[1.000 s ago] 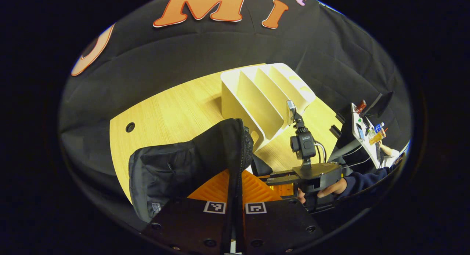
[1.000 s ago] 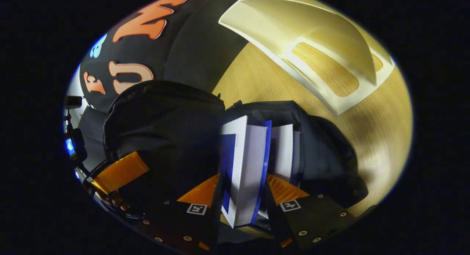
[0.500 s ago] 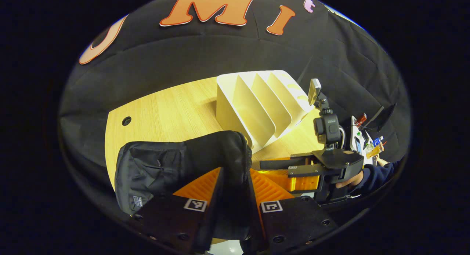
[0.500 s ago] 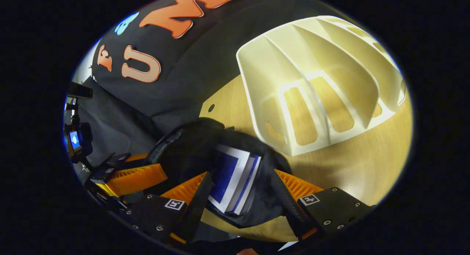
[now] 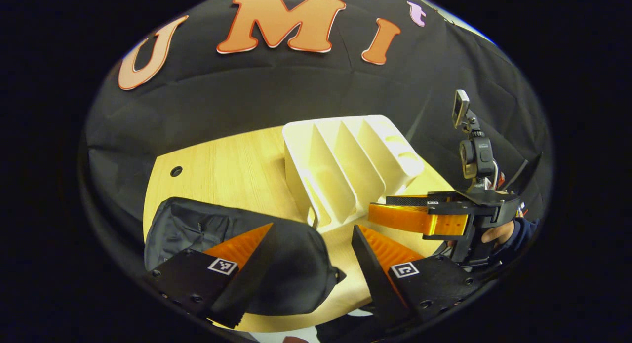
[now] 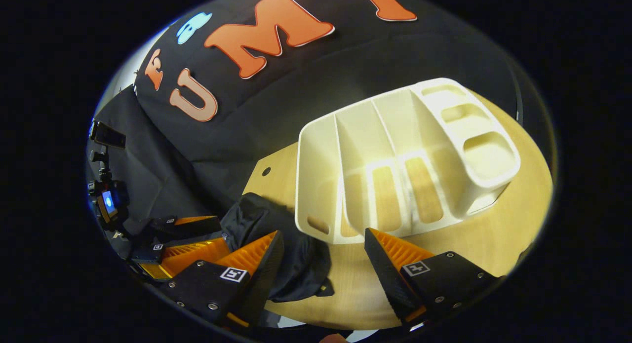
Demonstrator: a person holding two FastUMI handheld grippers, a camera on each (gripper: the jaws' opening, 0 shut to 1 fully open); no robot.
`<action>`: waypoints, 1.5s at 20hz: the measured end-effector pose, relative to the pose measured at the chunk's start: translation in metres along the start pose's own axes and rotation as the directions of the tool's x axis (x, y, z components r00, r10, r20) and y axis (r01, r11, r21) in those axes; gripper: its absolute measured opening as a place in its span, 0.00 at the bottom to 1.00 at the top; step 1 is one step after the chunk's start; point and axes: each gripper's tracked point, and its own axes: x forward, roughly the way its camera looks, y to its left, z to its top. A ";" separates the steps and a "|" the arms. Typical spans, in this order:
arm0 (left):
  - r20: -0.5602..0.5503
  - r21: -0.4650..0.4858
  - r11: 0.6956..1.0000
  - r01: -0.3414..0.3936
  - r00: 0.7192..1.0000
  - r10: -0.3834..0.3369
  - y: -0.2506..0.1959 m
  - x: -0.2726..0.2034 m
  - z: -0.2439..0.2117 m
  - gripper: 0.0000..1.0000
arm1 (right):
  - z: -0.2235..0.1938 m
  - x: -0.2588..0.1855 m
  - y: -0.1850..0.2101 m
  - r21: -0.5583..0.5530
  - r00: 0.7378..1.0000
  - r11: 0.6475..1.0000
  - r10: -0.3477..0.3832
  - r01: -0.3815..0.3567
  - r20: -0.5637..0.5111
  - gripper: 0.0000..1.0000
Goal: Open the schoolbag, grab two books from the bookshelf and put them into the schoolbag.
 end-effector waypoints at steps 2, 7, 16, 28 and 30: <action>0.090 -0.020 0.998 -0.055 0.994 0.056 -0.014 0.001 0.021 0.99 | 0.027 -0.017 -0.015 -0.066 0.996 0.997 -0.034 0.040 0.078 0.98; 0.347 -0.050 0.985 -0.163 0.922 0.170 -0.046 -0.010 0.090 0.98 | 0.094 -0.073 -0.038 -0.217 0.960 0.968 -0.064 0.126 0.273 0.98; 0.629 -0.171 0.952 -0.255 0.715 0.305 -0.083 -0.083 0.123 0.98 | 0.156 -0.161 -0.040 -0.385 0.873 0.903 0.022 0.192 0.487 0.97; 0.744 -0.187 0.923 -0.337 0.565 0.357 -0.095 -0.124 0.139 0.97 | 0.172 -0.203 -0.030 -0.394 0.777 0.877 0.038 0.275 0.628 0.97; 0.764 -0.163 0.931 -0.325 0.556 0.328 -0.098 -0.127 0.151 0.97 | 0.178 -0.203 -0.029 -0.383 0.763 0.876 0.028 0.292 0.645 0.97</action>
